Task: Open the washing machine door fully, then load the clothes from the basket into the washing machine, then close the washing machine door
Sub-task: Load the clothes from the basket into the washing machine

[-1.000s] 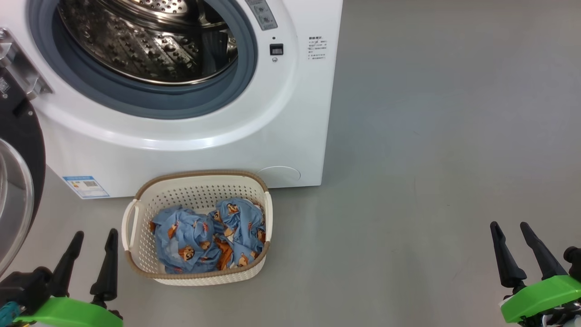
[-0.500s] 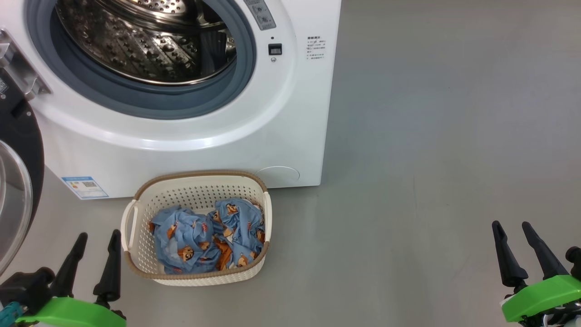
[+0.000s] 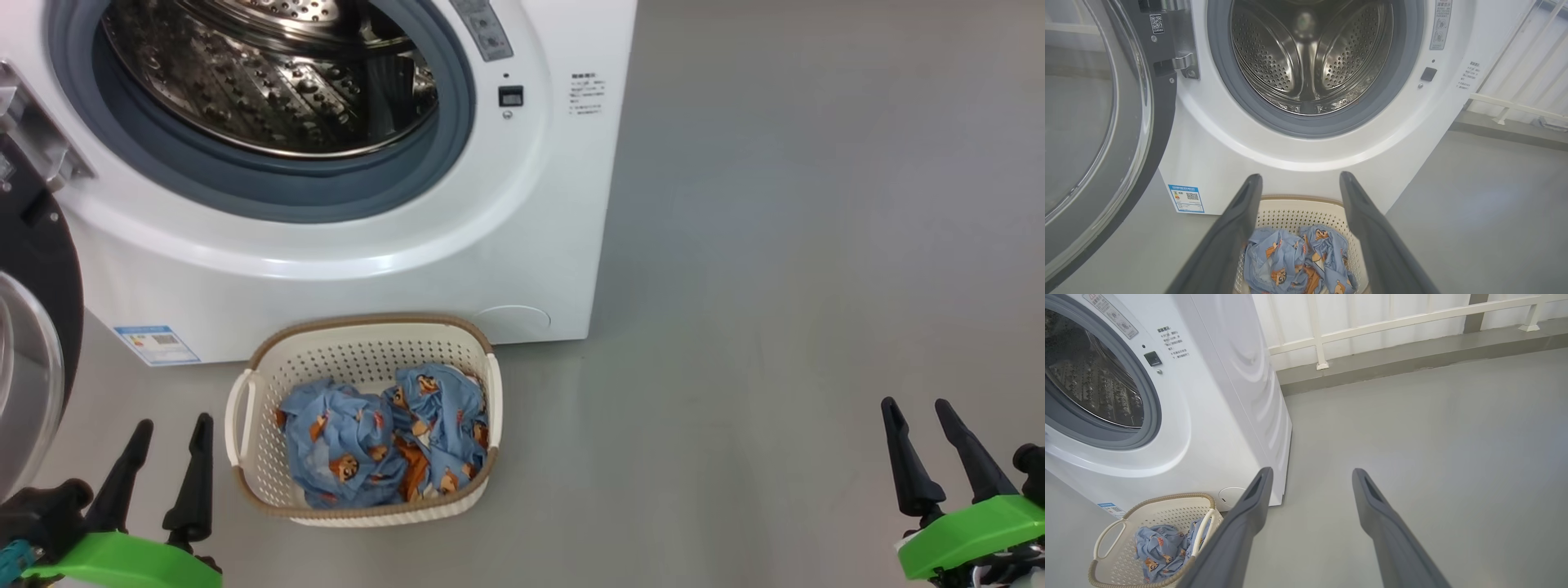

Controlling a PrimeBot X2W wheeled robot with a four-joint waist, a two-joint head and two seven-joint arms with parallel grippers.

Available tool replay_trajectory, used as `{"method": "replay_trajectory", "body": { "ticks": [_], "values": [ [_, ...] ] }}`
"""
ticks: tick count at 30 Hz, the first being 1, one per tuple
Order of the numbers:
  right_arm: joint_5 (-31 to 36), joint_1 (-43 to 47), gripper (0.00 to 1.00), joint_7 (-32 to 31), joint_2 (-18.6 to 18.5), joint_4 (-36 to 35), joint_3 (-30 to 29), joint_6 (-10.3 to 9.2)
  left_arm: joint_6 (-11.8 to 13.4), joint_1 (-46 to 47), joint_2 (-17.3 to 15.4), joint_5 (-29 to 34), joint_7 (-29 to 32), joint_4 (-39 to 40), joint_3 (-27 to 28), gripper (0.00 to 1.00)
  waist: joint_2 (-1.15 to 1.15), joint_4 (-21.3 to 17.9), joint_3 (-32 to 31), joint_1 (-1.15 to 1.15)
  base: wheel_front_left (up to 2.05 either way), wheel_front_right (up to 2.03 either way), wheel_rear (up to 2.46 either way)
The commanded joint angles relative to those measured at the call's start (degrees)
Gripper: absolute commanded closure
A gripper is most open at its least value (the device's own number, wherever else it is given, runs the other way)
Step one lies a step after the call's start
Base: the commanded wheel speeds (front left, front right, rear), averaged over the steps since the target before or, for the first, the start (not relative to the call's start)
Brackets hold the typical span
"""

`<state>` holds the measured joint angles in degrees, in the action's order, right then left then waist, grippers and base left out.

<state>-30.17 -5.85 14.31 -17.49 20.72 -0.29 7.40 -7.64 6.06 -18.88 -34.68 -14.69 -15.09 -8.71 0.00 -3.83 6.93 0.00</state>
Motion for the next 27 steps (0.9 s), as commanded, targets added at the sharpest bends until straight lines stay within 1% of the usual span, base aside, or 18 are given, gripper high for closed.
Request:
{"method": "replay_trajectory", "body": {
  "ticks": [1, 8, 12, 16, 27],
  "values": [
    [0.8, 0.0, 0.00, 0.7, -0.6, -1.5, 1.4, 0.09, 0.2, 3.0, -2.0, -1.0, -0.3, 1.1, 1.9, 0.00, 0.00, 0.0, 0.2, 0.00, 1.02, -2.04, 1.02],
    [0.8, -0.2, 0.00, 0.7, -0.4, -1.5, 1.3, 0.09, 0.2, 3.6, -2.0, -0.8, -0.3, 1.3, 1.4, 0.00, 0.00, 0.0, 0.6, 0.00, 1.01, -1.92, 0.92],
    [0.9, -0.4, 0.00, 0.7, -0.3, -1.6, 1.4, 0.09, 0.2, 4.0, -1.6, -0.1, -0.3, 1.4, 1.8, 0.00, 0.00, 0.1, 0.9, 0.00, 0.83, -1.15, 0.32],
    [1.0, -0.5, 0.00, 0.7, -0.1, -1.6, 1.4, 0.09, 0.2, 4.1, -1.0, 0.1, -0.3, 1.4, 2.1, 0.00, 0.00, 0.3, 0.9, 0.00, 0.44, -0.44, 0.00],
    [1.2, -0.8, 0.00, 0.7, 0.2, -1.8, 1.3, 0.09, 0.2, 4.1, 0.0, -1.1, -0.3, 0.0, 1.1, 0.00, 0.00, 0.7, 1.6, 0.00, 0.01, -0.01, 0.00]
  ]
}}
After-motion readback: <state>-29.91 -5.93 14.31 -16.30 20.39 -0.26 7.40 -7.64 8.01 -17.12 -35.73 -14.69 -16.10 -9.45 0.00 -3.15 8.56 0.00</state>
